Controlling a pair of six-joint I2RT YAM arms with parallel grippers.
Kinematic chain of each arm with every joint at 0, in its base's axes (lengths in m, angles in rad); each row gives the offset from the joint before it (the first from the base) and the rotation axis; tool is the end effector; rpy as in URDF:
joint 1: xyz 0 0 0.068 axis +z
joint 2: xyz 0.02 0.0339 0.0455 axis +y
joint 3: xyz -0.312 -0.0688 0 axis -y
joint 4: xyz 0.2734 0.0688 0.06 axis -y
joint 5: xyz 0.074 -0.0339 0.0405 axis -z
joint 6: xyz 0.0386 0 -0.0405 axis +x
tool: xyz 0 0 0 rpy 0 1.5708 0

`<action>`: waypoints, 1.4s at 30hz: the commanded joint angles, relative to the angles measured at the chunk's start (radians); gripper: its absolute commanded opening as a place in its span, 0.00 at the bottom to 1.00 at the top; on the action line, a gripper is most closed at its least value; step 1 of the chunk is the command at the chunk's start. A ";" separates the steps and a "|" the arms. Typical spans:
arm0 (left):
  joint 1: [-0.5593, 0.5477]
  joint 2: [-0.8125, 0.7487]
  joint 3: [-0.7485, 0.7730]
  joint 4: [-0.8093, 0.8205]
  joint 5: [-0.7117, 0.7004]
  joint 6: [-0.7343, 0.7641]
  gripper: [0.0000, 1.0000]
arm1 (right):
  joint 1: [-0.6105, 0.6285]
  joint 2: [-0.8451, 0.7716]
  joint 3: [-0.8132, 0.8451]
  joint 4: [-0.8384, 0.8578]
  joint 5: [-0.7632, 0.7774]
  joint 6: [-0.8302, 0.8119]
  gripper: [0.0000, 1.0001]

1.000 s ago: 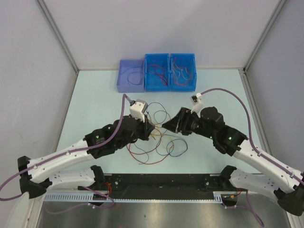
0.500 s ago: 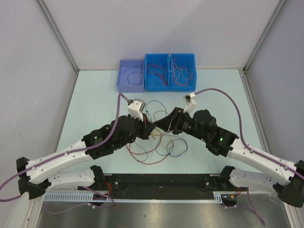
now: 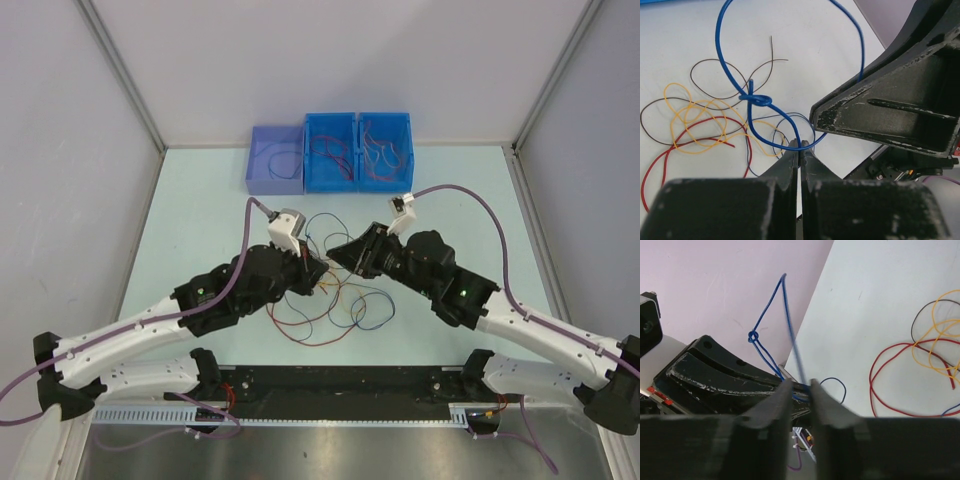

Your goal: Untangle the cables

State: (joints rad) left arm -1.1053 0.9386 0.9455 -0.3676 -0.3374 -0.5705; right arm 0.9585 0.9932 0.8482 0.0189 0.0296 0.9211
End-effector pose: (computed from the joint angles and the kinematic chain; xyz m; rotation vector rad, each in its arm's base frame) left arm 0.1065 -0.1836 0.3881 0.2982 1.9713 -0.7921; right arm 0.1392 0.1962 0.3806 -0.0107 1.8988 1.3344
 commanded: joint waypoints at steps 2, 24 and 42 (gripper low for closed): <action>0.005 -0.030 -0.013 0.047 0.018 -0.014 0.00 | 0.006 0.010 -0.001 0.062 0.018 -0.010 0.06; 0.257 -0.262 0.010 -0.295 -0.095 0.090 0.00 | -0.987 -0.315 0.068 -0.501 -0.625 -0.268 0.00; 0.257 -0.170 0.061 -0.180 -0.061 0.135 0.00 | -0.952 -0.245 0.066 -0.445 -0.676 -0.245 0.63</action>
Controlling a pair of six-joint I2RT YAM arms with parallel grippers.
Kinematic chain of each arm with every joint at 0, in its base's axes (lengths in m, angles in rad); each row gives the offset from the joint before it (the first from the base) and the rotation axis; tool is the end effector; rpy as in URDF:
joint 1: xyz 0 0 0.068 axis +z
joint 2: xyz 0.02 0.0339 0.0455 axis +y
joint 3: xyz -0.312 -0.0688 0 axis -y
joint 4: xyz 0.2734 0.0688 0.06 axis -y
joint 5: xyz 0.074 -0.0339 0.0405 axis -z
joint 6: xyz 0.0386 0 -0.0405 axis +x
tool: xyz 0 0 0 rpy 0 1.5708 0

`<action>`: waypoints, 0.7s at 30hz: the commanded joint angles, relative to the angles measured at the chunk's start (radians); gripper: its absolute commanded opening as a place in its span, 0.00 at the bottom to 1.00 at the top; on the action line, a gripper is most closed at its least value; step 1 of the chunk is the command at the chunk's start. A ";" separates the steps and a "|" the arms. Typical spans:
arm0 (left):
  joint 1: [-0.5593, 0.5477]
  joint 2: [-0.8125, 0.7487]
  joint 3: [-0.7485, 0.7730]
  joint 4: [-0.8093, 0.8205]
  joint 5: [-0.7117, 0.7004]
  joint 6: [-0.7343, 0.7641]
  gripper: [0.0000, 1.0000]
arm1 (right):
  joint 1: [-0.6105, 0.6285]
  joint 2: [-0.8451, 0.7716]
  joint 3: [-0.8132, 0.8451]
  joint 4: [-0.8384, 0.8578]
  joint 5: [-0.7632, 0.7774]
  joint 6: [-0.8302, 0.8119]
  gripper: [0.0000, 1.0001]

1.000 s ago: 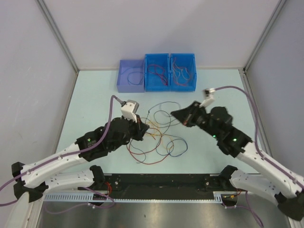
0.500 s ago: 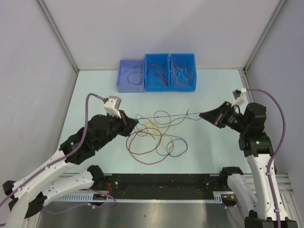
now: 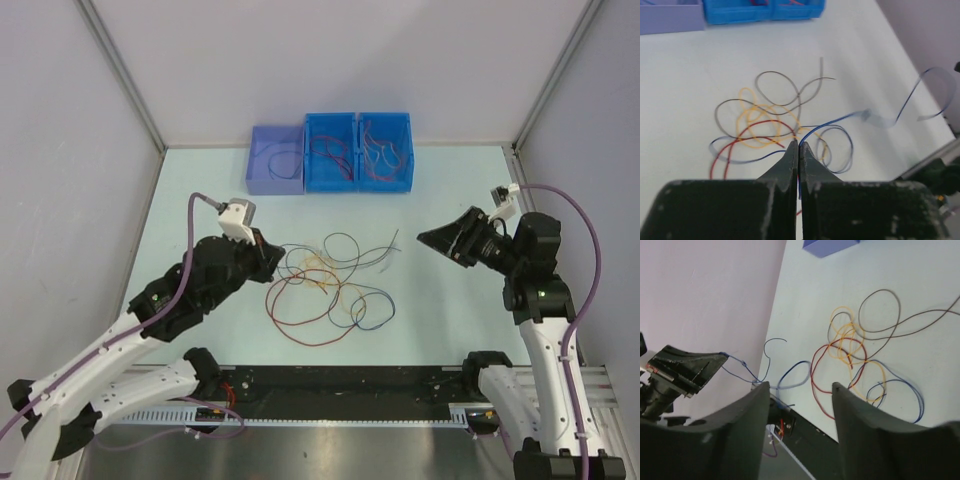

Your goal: Untangle the cables

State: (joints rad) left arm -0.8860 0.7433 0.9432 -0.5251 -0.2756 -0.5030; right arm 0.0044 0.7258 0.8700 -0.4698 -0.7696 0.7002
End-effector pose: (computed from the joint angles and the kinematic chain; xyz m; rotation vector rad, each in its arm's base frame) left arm 0.1041 -0.1108 0.4022 0.1789 1.9341 -0.6824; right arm 0.1448 0.0275 0.3867 0.1287 1.9776 1.1947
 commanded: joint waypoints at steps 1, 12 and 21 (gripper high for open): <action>0.039 0.057 0.095 -0.018 -0.129 0.073 0.00 | 0.031 0.029 0.044 0.036 0.147 -0.024 0.71; 0.134 0.269 0.339 0.046 -0.129 0.198 0.00 | 0.244 0.030 -0.017 0.020 0.381 -0.007 0.82; 0.349 0.378 0.431 0.140 -0.001 0.227 0.00 | 0.474 0.043 -0.153 0.066 0.671 0.059 0.80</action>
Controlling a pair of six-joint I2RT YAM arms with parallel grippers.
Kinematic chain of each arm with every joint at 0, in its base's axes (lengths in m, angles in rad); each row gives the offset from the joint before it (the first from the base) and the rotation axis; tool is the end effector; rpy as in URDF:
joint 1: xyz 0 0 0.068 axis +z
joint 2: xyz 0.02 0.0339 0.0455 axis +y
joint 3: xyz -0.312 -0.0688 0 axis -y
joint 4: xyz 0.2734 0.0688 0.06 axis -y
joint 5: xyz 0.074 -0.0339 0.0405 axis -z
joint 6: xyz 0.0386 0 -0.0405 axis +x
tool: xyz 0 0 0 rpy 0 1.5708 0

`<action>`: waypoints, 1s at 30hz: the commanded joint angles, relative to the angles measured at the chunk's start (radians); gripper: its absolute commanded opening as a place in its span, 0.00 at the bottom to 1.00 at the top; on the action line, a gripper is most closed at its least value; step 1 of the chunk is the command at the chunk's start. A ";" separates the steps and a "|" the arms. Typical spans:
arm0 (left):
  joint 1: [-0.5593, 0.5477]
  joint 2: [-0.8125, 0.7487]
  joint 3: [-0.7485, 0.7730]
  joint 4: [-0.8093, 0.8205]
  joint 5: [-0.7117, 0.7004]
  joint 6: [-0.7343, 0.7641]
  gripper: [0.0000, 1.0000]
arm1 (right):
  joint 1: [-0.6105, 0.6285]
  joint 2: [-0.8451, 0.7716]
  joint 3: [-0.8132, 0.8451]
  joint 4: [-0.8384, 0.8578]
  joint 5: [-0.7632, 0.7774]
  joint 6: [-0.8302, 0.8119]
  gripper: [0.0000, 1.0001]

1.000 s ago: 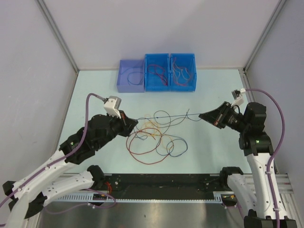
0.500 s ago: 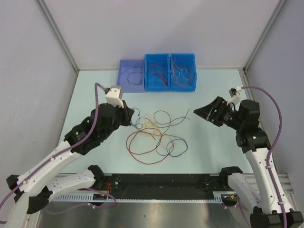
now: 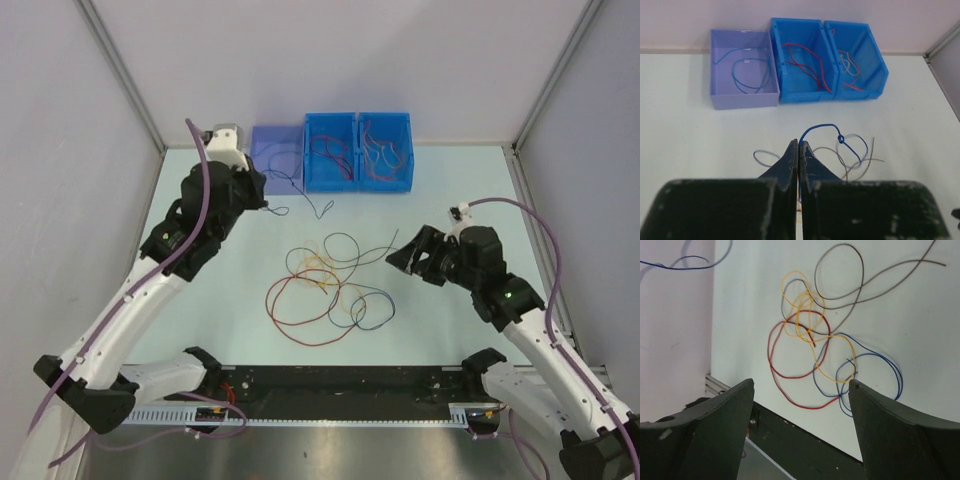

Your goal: Untangle the cables

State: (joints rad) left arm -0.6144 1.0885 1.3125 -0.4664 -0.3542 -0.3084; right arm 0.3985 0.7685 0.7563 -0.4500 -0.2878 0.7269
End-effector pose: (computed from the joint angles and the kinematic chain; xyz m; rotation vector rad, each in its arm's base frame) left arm 0.2002 -0.1248 0.4827 0.0250 1.8105 -0.3376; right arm 0.1517 0.0757 0.3375 0.1614 2.1559 0.9750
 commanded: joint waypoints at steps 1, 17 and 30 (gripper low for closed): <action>0.091 0.048 0.074 0.109 0.087 0.041 0.00 | 0.111 0.000 -0.082 0.060 0.206 0.038 0.80; 0.294 0.326 0.272 0.281 0.193 0.041 0.00 | 0.224 0.195 -0.362 0.571 0.200 -0.087 0.80; 0.377 0.549 0.358 0.463 0.305 0.019 0.00 | 0.083 0.333 -0.410 0.726 -0.010 -0.066 0.80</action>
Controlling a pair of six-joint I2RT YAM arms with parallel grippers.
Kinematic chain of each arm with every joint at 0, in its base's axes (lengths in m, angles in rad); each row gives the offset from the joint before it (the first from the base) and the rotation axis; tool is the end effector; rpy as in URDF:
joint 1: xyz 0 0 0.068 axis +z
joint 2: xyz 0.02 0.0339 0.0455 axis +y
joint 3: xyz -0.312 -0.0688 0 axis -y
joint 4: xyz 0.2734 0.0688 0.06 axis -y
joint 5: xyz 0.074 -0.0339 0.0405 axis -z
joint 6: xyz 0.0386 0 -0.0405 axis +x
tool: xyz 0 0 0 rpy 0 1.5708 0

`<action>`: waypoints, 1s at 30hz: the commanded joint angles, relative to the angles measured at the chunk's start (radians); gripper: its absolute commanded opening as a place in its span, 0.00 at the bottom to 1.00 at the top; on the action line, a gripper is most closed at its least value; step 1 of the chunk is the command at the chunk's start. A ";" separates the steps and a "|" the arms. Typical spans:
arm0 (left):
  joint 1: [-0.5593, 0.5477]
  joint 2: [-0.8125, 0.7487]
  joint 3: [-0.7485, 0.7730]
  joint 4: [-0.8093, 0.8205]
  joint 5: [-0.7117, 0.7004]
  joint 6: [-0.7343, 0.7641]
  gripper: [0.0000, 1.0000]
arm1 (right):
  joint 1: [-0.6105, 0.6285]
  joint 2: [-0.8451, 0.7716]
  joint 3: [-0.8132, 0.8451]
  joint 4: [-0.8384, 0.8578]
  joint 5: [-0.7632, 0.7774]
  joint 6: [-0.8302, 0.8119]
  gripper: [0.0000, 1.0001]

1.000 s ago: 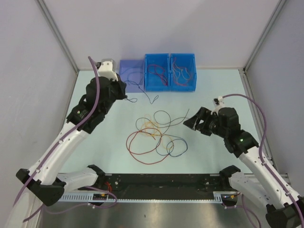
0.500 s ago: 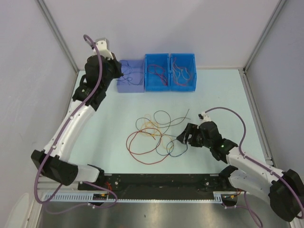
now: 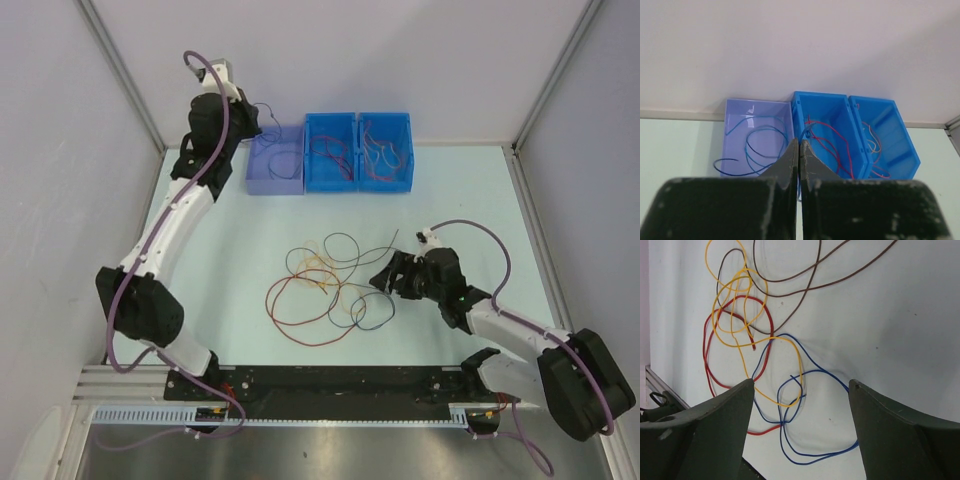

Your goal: Untangle the cables

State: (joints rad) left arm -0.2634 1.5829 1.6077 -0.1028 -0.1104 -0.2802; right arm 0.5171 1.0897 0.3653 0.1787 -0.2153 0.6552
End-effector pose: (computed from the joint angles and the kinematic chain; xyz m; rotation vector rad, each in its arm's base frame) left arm 0.3947 -0.1020 0.4835 -0.0985 1.6553 -0.3231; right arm 0.1833 0.1138 0.1959 0.0187 2.2437 0.8988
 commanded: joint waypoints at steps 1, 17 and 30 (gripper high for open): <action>0.030 0.071 0.069 0.136 0.066 -0.008 0.01 | -0.048 0.009 -0.031 0.111 -0.096 0.009 0.80; 0.070 0.373 0.339 0.204 0.161 -0.054 0.00 | -0.163 -0.051 -0.129 0.220 -0.191 0.067 0.80; 0.073 0.384 0.308 0.186 0.060 -0.071 1.00 | -0.187 -0.043 -0.143 0.248 -0.222 0.073 0.80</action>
State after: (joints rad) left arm -0.1967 1.9873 1.8931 0.0605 -0.0513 -0.3420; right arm 0.3367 1.0401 0.2264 0.3733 -0.4175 0.7269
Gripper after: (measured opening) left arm 0.996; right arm 0.803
